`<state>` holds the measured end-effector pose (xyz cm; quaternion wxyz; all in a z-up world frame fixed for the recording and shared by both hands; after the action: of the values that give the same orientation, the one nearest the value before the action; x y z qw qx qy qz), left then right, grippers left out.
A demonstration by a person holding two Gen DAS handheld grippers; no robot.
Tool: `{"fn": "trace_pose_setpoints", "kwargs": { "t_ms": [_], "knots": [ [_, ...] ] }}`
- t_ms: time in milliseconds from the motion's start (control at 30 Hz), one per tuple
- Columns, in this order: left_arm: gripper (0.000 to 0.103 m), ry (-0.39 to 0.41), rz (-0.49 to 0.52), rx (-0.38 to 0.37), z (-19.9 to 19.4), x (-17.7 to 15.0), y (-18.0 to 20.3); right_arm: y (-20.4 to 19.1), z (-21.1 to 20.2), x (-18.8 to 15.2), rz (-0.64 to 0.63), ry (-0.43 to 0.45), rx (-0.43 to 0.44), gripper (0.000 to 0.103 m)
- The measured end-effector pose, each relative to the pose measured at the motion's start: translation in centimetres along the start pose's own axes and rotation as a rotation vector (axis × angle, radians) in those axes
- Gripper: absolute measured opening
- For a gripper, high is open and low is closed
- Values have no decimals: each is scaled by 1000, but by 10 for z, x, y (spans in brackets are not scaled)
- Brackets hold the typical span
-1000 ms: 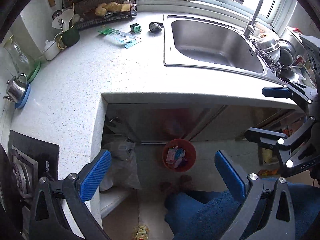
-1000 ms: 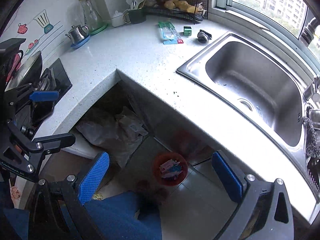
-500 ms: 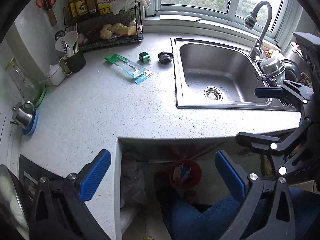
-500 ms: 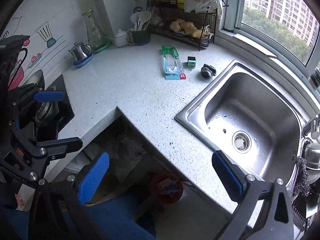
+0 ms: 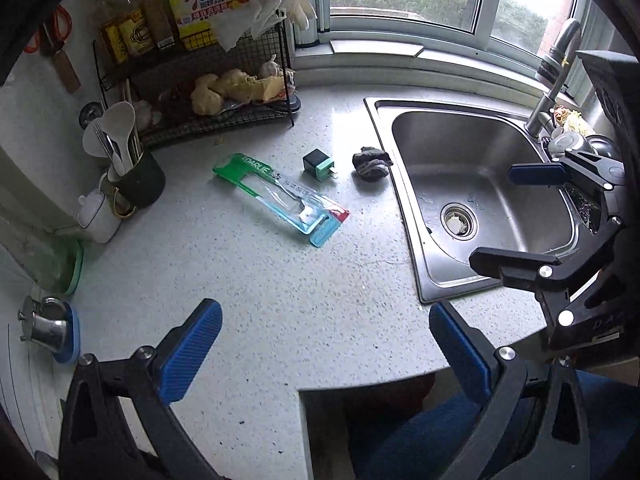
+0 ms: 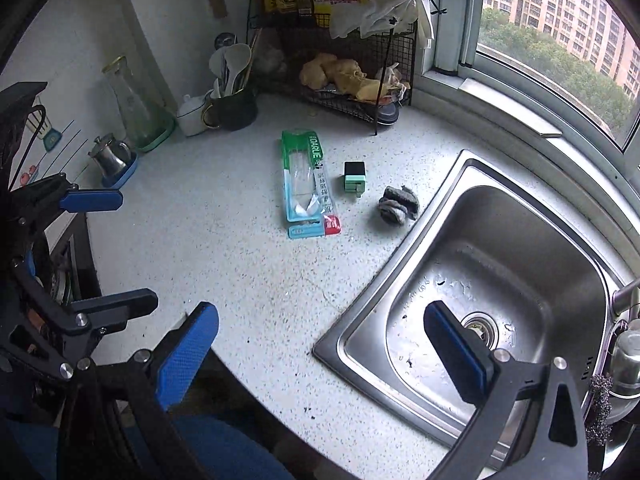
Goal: Collect trash
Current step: 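Lower the right tool onto the grey sponge and close it, then lower the left tool onto the DARLIE toothbrush package and close it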
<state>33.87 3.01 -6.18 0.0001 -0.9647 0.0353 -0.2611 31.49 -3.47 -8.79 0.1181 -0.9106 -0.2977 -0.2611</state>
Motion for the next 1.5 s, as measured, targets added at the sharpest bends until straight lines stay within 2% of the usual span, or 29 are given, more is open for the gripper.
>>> {"fn": "trace_pose_setpoints", "kwargs": {
  "t_ms": [233, 433, 700, 800, 867, 967, 1067, 1167, 1267, 1500],
  "knots": [
    [103, -24, -7, -39, 40, 40, -42, 14, 45, 44, 44, -30, -22, 102],
    [103, -61, -30, -61, 75, 63, -70, 35, 85, 63, 64, -97, -48, 101],
    [103, -127, -78, -109, 124, 74, -96, 65, 138, 79, 58, -200, -63, 86],
    [103, -152, -79, -109, 136, 73, -101, 70, 159, 79, 36, -240, -63, 74],
    [103, -159, -80, -109, 141, 73, -105, 73, 170, 78, 41, -266, -53, 73],
    [103, -170, -89, -117, 147, 71, -112, 76, 182, 75, 49, -302, -45, 64],
    [103, -181, -102, -116, 151, 67, -118, 75, 190, 72, 32, -329, -65, 51],
    [103, -190, -120, -121, 152, 64, -123, 71, 192, 65, 13, -351, -65, 46],
    [103, -195, -133, -121, 154, 62, -127, 66, 186, 62, -3, -329, -58, 36],
    [103, -209, -180, -138, 164, 66, -129, 64, 154, 61, 57, -258, -35, 34]
  ]
}}
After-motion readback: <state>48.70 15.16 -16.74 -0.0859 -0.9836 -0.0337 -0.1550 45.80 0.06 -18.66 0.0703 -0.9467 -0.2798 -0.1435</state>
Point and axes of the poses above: each gripper's, at about its wrist camera, not at the fingertips, and z roughly the way its jaws point, y to its right, x to its top, the point moved 3 cm from there along z, roughly the way its jaws point, and after that the axes turned 4 degrees about y, right-handed, at the moved point
